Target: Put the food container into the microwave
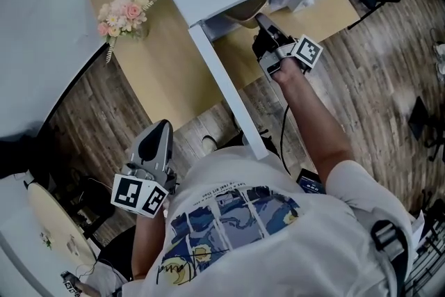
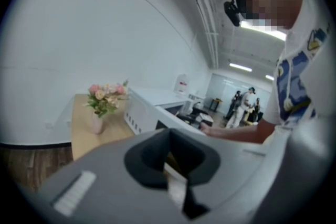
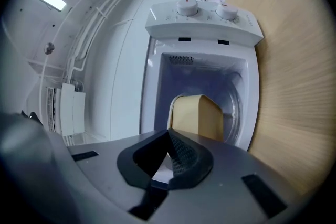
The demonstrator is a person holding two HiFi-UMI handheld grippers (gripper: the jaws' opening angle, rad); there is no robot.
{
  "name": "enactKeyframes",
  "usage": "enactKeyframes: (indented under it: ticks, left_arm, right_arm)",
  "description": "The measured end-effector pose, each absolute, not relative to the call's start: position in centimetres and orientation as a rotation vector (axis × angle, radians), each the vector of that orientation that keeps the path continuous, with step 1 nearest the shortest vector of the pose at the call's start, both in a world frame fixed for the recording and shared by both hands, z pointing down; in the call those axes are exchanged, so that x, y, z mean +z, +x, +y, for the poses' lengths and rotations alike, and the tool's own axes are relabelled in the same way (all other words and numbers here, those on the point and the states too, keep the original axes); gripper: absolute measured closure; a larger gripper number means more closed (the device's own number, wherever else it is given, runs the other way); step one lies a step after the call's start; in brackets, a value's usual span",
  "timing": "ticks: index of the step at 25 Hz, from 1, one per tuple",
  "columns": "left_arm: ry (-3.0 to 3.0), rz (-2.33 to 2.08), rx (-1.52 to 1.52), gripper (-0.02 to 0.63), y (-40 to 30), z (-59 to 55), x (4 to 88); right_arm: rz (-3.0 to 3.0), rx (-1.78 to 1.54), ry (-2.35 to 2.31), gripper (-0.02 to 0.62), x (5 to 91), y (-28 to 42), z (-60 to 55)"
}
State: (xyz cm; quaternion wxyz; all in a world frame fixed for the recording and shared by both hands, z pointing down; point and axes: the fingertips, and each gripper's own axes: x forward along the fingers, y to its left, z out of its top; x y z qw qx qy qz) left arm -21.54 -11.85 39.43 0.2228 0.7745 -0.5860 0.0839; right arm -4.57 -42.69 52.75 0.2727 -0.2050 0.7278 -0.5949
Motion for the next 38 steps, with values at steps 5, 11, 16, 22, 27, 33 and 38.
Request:
enactKeyframes:
  ticks: [5,11,16,22,27,33,38]
  left_arm:
    - [2.108,-1.644,0.238,0.598,-21.7,-12.2,39.6]
    - [2.071,-1.672,0.245,0.599,-21.8,-12.1,39.6]
    - [2.036,-1.698,0.245,0.599,-22.1,-11.9,39.8]
    - [2.010,-1.716,0.245,0.599,-22.4,-11.4,39.9]
    - [1.994,-1.726,0.245,0.599,-22.4,-11.1,40.2]
    - [1.973,-1.750,0.235,0.600,-23.2,-10.1,39.9]
    - [1.962,-1.759,0.227,0.599,-23.6,-9.7,39.9]
  right_arm:
    - [1.957,-1.627,-0.587,0.589,54.7,-5.1,-44.1]
    - [1.941,-1.669,-0.647,0.589,57.2,-5.6,-45.6]
    - [1.936,-1.693,-0.664,0.589,58.7,-6.7,-46.4]
    - [1.928,-1.725,-0.711,0.589,60.2,-7.7,-47.1]
    - [1.915,-1.738,-0.728,0.589,61.0,-8.2,-47.6]
    - [1.920,-1.751,-0.757,0.589,61.4,-9.0,-47.5]
    - [1.928,-1.750,-0.787,0.588,61.5,-9.3,-47.7]
